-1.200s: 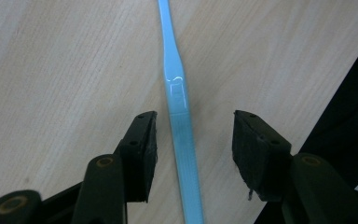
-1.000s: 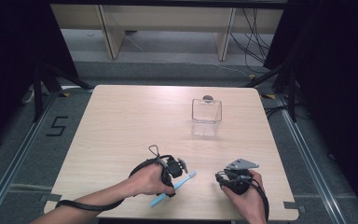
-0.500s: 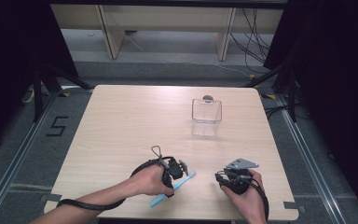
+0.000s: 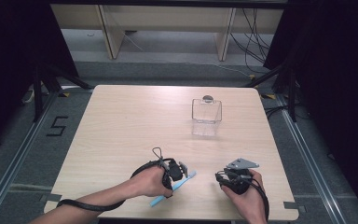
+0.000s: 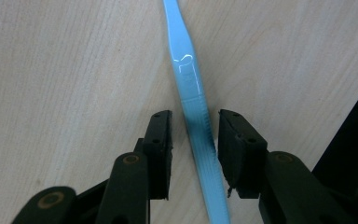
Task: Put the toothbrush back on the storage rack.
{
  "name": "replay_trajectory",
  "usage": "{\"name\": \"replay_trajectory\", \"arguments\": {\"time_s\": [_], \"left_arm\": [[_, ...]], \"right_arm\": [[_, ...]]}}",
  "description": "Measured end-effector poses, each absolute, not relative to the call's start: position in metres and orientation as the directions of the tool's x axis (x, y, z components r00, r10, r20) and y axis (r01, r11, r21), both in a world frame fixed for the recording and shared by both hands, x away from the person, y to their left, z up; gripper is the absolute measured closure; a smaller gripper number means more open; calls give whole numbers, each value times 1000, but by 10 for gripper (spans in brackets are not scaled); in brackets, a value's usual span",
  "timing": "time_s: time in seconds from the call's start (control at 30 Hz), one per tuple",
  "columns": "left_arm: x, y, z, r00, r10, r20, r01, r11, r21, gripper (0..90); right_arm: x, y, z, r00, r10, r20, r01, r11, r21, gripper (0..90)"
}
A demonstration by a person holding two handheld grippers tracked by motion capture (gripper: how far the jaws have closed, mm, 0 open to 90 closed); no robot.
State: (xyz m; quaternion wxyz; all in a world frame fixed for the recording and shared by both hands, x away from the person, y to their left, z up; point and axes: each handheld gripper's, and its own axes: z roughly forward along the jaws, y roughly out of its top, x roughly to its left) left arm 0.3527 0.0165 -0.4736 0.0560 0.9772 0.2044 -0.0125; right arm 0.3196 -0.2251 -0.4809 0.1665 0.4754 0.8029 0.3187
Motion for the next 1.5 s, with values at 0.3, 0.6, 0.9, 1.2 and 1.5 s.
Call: {"name": "replay_trajectory", "arguments": {"time_s": [0.3,0.6,0.9,1.2,1.5], "left_arm": [[352,15,-474,924,381,-42,383,-919,91,673],[352,14,-477,930,366,-31,368,-927,75,693],[351,13,-477,933,359,-25,360,-931,61,712],[350,12,-477,940,341,-9,341,-939,38,779],[349,14,-477,942,335,-30,337,-940,58,785]], "right_arm": [[320,-223,-482,-496,867,38,657,346,670,577],[320,-224,-481,-505,862,27,648,359,672,578],[321,-224,-480,-502,864,33,655,355,667,578],[321,-221,-482,-506,862,31,648,357,673,578],[320,-221,-481,-488,872,51,672,337,659,579]]}}
